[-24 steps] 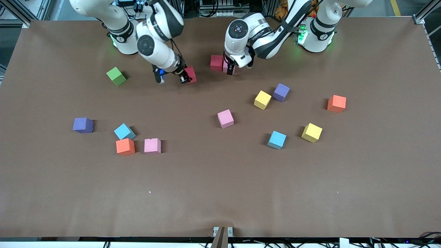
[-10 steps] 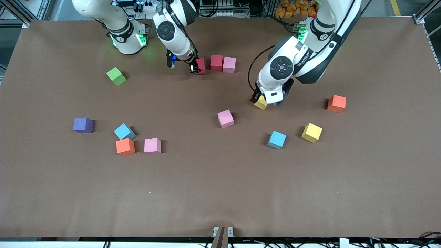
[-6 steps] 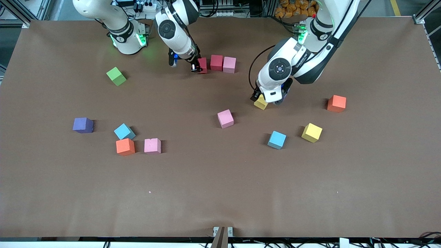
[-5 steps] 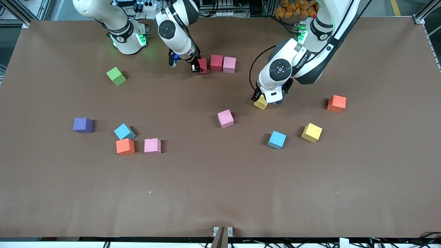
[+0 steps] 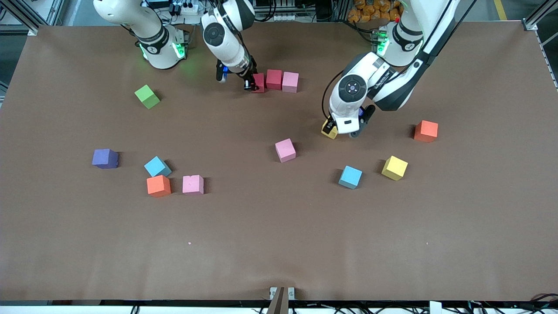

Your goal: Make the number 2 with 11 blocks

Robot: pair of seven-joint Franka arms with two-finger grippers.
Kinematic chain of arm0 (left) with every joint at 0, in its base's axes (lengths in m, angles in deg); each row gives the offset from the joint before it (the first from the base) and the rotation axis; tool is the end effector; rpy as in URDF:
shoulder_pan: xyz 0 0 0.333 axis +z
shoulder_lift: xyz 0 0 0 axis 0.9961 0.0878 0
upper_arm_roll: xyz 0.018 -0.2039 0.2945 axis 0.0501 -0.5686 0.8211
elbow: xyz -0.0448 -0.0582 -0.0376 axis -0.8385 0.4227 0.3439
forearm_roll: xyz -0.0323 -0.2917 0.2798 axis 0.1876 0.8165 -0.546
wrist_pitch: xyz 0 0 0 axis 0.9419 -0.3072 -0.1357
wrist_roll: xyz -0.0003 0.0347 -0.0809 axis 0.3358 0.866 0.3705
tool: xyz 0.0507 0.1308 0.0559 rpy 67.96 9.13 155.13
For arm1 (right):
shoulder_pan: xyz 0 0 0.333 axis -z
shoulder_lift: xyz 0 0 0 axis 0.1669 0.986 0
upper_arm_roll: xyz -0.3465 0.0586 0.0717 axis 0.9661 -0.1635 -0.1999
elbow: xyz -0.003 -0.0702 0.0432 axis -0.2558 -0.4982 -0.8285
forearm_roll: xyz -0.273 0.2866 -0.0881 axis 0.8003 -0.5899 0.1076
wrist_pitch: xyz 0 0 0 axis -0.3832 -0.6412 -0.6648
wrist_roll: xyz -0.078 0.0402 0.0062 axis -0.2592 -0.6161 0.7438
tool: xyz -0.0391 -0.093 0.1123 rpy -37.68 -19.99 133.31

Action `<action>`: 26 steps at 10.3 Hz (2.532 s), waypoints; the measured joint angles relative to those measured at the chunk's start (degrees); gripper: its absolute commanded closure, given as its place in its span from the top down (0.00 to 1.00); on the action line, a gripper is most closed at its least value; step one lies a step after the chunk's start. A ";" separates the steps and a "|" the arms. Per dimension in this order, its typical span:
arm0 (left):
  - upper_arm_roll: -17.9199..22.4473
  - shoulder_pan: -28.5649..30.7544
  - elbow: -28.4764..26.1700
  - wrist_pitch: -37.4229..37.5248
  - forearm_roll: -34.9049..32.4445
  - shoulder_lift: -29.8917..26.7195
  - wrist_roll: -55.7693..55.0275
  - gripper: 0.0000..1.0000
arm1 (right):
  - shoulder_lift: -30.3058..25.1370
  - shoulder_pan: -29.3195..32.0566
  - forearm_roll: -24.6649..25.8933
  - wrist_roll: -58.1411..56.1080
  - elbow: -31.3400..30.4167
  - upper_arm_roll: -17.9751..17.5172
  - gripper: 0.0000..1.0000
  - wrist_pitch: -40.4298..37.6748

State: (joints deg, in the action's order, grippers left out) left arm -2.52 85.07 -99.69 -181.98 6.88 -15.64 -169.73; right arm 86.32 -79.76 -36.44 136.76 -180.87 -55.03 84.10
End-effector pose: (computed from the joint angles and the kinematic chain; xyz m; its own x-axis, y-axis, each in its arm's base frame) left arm 0.4209 -0.3401 0.2395 0.5891 0.8032 -0.0885 0.7726 -0.5919 -0.2296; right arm 0.1965 0.4057 0.1955 -0.0622 -0.9648 -0.2554 -0.9842 0.0168 0.1764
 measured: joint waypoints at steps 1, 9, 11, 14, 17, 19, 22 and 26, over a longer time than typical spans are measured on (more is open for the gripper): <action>0.00 0.00 -0.02 -0.68 -0.96 1.02 0.00 1.00 | 0.01 -0.48 -0.11 0.00 0.00 0.00 0.00 0.13; 0.01 -0.01 -0.29 -4.45 -2.01 5.03 -0.32 1.00 | 0.36 -1.29 -0.62 -0.12 0.00 0.01 0.00 0.39; 0.30 -0.01 -0.45 -5.39 -2.01 6.10 -0.40 1.00 | 0.59 -1.29 -1.26 -0.12 0.00 0.04 0.00 0.55; 0.68 -0.01 -0.47 -5.86 -2.01 6.93 -0.40 1.00 | 0.62 -1.29 -1.98 -0.12 0.00 0.05 0.00 0.77; 0.87 -0.02 -0.54 -5.89 -2.01 7.26 -0.43 0.99 | 0.64 -1.33 -4.26 -0.18 0.04 0.04 0.00 1.46; 1.42 -0.02 -0.58 -6.21 -2.02 7.83 -0.45 0.89 | 0.66 -1.39 -4.50 -0.17 0.15 0.04 0.00 1.59; 1.87 0.05 -0.57 -6.44 -2.20 7.97 -0.46 0.61 | 0.78 -2.57 -4.95 -0.17 0.48 0.01 0.05 1.64; 1.94 -0.01 -0.41 -6.57 -4.48 7.98 -0.51 0.47 | 0.87 -5.39 -5.13 -0.16 0.64 0.01 0.17 1.89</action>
State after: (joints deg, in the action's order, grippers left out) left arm -0.57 85.05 -100.10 -188.55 2.40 -7.66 -170.24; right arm 87.19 -85.14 -41.56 136.60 -180.23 -55.03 85.99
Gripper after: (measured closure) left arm 0.392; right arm 0.445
